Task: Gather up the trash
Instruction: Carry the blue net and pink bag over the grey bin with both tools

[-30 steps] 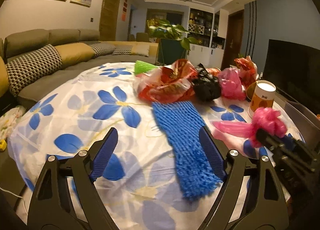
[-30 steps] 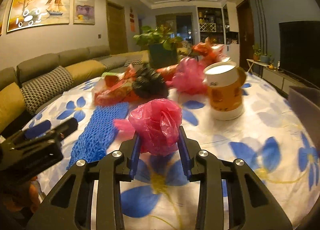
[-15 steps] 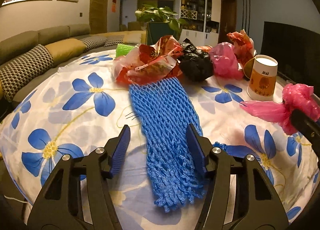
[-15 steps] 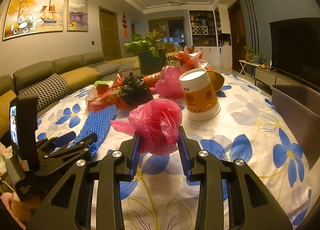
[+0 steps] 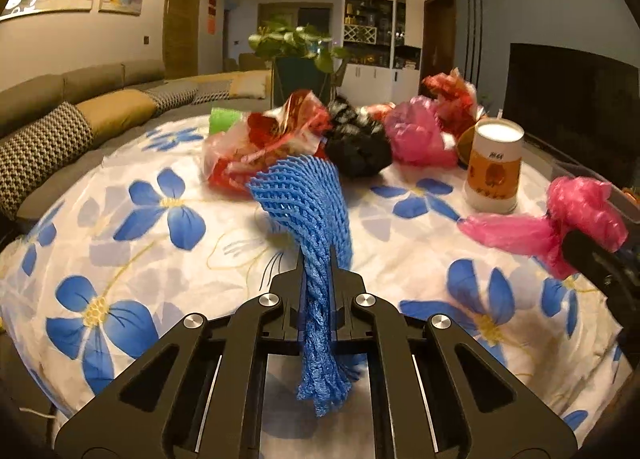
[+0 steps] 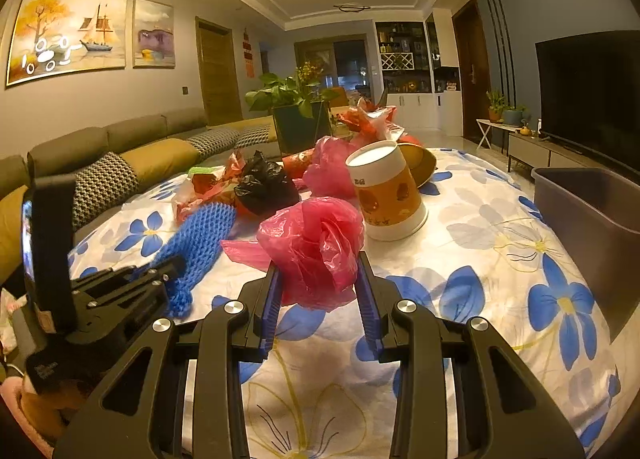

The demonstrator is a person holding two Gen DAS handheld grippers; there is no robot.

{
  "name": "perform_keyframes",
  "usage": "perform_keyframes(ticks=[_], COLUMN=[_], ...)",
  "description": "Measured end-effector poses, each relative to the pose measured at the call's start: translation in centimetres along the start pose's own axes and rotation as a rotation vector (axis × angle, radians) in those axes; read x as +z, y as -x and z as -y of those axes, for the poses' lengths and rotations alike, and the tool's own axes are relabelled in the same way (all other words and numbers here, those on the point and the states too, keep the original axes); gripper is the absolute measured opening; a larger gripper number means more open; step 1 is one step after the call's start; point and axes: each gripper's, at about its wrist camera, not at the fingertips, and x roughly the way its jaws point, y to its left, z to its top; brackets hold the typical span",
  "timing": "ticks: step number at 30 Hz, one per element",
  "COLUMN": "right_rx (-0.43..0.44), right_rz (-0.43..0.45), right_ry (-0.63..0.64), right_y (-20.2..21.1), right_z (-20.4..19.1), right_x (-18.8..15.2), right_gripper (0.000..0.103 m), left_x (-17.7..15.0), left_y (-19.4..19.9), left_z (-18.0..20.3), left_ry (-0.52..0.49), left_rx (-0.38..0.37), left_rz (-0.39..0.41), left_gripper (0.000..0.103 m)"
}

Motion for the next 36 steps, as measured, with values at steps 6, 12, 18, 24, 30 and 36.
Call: perform_keyframes(ticks=[6,12,18,24,30,36], right_rx=[-0.015,-0.054,-0.125,-0.213,-0.298,-0.382], right_rz=[0.039,0.088,0.138,0.182,0.208,0.234], right_ry=[0.002,0.002,-0.005,-0.023,-0.042,-0.050], right_y=[1.4,3.1,4.9,6.5,7.6,8.3], right_z=[0.6,2.0,4.5,7.7,11.3,14.5], right_x=[0.9,2.2,3.8,5.1,5.9,6.8], right_gripper=[0.035,0.035,0.035,0.035,0.035,0.035], left_x=[1.8,3.6,5.8,7.6,8.9,10.1], left_y=[2.1,3.2,4.1,4.1,3.4,2.4], left_z=[1.3,3.6,7.0,10.4,14.6,19.2], left_ry=[-0.013,-0.044,-0.087,-0.121,-0.163,-0.206], left_rx=[-0.020,-0.055,-0.123,-0.199,-0.274,-0.354], left_rz=[0.046,0.068,0.113,0.140,0.158,0.173], left_gripper=[0.007,0.007,0.007,0.007,0.007,0.007])
